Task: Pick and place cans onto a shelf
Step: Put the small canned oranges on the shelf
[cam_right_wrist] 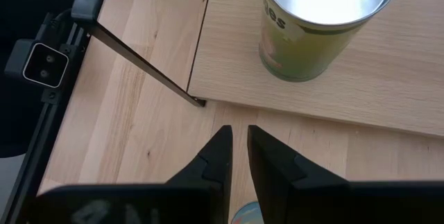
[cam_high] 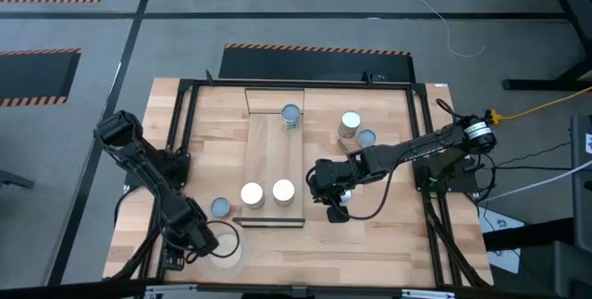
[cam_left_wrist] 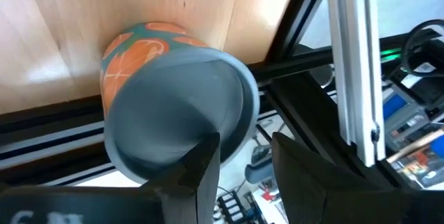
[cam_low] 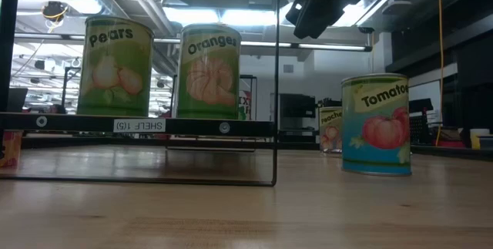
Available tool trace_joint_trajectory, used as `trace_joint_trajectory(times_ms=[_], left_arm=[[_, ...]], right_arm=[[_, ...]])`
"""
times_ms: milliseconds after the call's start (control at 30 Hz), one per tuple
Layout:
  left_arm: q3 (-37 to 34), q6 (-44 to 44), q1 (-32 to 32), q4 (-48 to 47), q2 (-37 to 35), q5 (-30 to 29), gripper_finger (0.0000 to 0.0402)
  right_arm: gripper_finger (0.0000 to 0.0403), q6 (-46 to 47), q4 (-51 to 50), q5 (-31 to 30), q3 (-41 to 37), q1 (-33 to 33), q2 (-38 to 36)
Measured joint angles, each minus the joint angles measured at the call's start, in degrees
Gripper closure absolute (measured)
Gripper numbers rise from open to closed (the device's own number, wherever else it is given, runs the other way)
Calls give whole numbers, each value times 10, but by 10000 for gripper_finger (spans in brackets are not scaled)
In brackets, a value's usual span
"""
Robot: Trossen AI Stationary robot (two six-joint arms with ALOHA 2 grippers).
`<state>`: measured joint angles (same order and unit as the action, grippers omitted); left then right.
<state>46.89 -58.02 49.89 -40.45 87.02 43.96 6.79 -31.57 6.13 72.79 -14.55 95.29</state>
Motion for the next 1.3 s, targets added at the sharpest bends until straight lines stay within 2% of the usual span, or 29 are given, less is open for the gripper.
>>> trace_joint_trajectory(times_ms=[667,900,1033,1300], left_arm=[[2,-19,29,7,-2,-106,278],[-1,-18,22,-6,1,-196,278],[-1,-18,11,-19,1,-197,278],[-1,-14,6,-28,0,-153,278]], right_arm=[[351,0,0,0,0,0,0],[351,0,0,0,0,0,0],[351,0,0,0,0,0,0],[351,0,0,0,0,0,0]])
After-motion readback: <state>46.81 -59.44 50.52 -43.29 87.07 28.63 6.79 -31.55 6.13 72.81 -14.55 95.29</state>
